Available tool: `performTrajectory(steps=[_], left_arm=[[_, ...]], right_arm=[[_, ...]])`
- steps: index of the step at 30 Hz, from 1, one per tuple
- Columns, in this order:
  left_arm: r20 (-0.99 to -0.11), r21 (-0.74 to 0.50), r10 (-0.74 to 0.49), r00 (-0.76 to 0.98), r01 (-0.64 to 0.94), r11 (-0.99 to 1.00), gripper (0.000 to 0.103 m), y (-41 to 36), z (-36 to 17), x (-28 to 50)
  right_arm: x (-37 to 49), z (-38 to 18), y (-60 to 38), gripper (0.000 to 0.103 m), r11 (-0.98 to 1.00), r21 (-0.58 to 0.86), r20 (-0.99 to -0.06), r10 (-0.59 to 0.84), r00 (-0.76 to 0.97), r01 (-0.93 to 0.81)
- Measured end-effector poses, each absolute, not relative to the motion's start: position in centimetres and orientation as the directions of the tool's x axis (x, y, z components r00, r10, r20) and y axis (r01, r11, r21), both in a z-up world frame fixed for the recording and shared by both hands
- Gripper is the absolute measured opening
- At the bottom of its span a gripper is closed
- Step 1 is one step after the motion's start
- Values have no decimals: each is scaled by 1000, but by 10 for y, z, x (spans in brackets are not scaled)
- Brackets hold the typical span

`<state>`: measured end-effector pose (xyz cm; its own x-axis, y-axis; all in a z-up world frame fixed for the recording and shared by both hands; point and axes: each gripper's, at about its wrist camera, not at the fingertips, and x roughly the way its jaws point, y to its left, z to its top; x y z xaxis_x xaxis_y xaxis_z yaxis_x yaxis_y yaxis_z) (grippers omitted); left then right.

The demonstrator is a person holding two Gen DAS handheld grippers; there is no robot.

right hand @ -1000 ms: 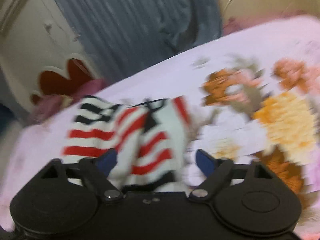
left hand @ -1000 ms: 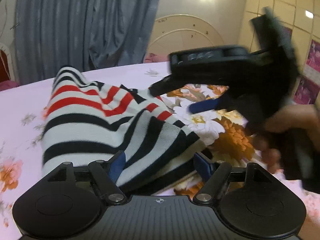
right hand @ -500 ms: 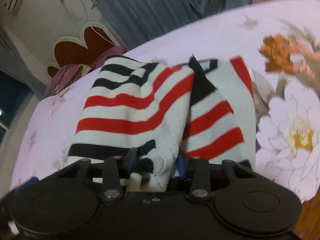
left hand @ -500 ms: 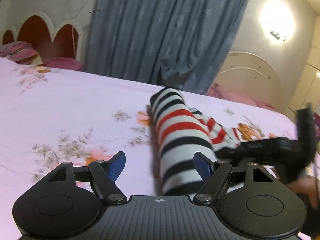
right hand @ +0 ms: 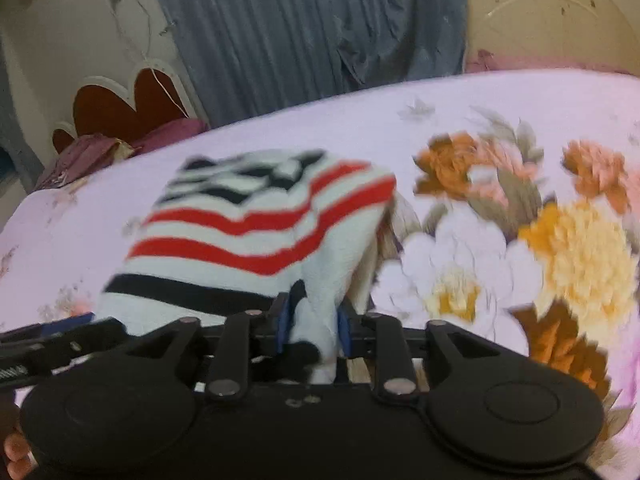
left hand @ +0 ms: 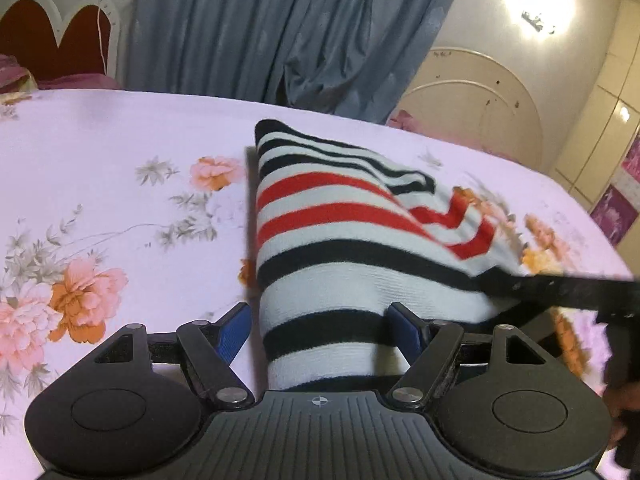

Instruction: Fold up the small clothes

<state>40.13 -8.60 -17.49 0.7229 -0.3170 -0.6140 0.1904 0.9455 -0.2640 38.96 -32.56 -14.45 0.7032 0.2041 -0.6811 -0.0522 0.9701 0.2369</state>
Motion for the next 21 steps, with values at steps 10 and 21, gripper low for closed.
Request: performTrajectory(steps=[10,21], left_arm=[[-619,-308,-331,712,167,937,76,-78,-178,396],[-635,-360,-359,684,149,921,76,-91,-192,398]], right_arm=[[335,-134,-353,50,942,333,-688,267,675,-35],[347,-156,-333,19,988,152,-720,132,681,-31]])
